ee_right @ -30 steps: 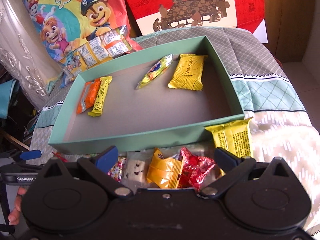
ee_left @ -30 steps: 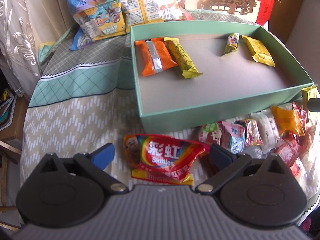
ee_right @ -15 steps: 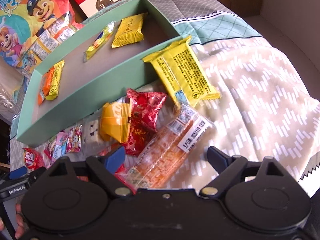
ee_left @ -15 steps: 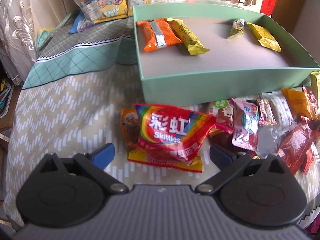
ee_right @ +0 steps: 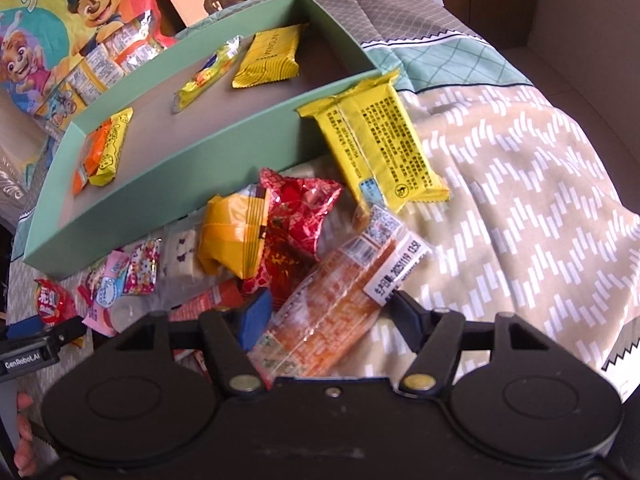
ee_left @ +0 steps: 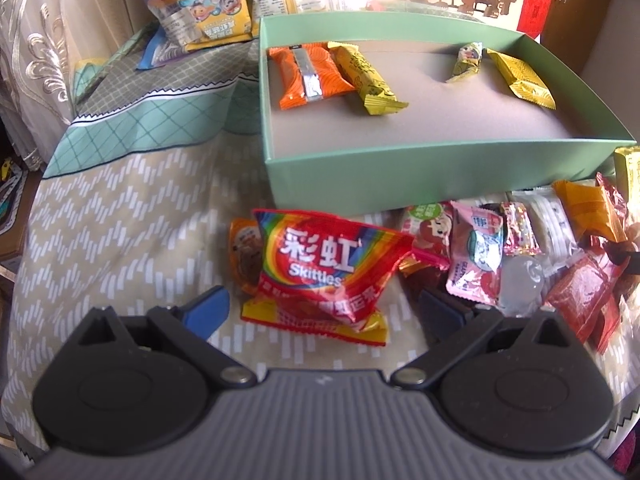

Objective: Organize snacks
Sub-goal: 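Close the right tool on the clear-wrapped orange pastry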

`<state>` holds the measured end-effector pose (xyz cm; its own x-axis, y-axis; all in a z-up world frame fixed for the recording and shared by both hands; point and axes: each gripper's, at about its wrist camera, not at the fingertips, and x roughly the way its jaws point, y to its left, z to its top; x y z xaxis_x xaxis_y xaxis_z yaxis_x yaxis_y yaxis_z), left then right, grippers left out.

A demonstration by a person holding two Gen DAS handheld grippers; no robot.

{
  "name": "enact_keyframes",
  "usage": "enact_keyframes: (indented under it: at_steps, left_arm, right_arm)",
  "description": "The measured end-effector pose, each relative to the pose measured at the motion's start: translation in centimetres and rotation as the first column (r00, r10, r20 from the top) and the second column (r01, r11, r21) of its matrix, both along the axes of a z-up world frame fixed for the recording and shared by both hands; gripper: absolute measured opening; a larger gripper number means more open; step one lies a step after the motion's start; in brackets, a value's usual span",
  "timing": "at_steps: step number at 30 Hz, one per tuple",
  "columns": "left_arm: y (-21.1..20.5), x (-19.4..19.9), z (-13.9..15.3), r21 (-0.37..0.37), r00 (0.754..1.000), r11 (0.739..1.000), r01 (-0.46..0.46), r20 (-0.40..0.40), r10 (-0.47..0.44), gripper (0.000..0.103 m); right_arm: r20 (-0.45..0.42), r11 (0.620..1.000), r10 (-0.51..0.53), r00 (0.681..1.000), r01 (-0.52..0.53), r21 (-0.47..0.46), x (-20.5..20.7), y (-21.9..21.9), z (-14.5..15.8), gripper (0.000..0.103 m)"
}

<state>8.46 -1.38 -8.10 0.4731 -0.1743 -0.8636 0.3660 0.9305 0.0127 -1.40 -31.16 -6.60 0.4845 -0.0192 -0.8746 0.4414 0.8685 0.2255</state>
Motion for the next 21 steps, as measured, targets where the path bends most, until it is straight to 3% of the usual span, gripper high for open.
enact_keyframes:
  at_steps: [6, 11, 17, 21]
  left_arm:
    - [-1.7, -2.5, 2.1, -0.069, 0.998, 0.996, 0.062, 0.007, -0.062, 0.103]
    - [-4.8, -4.4, 3.3, -0.106, 0.986, 0.980, 0.168, -0.001, -0.169, 0.103]
    - [-9.2, -6.4, 3.8, -0.202, 0.950, 0.934, 0.295, -0.043, -0.309, 0.103]
    - [-11.8, -7.3, 3.2, -0.207, 0.919, 0.905, 0.371, -0.058, -0.390, 0.102]
  right_arm:
    - [0.048, 0.986, 0.156, 0.987, -0.158, 0.044, -0.6, 2.2, 0.5, 0.040]
    - [0.075, 0.978, 0.160, 0.984, -0.168, 0.123, -1.1, 1.7, 0.8, 0.038]
    - [0.110, 0.979, 0.130, 0.985, -0.145, 0.145, -1.1, -0.3, 2.3, 0.038]
    - [0.088, 0.970, 0.154, 0.984, -0.168, 0.178, 0.0, -0.9, 1.7, 0.038]
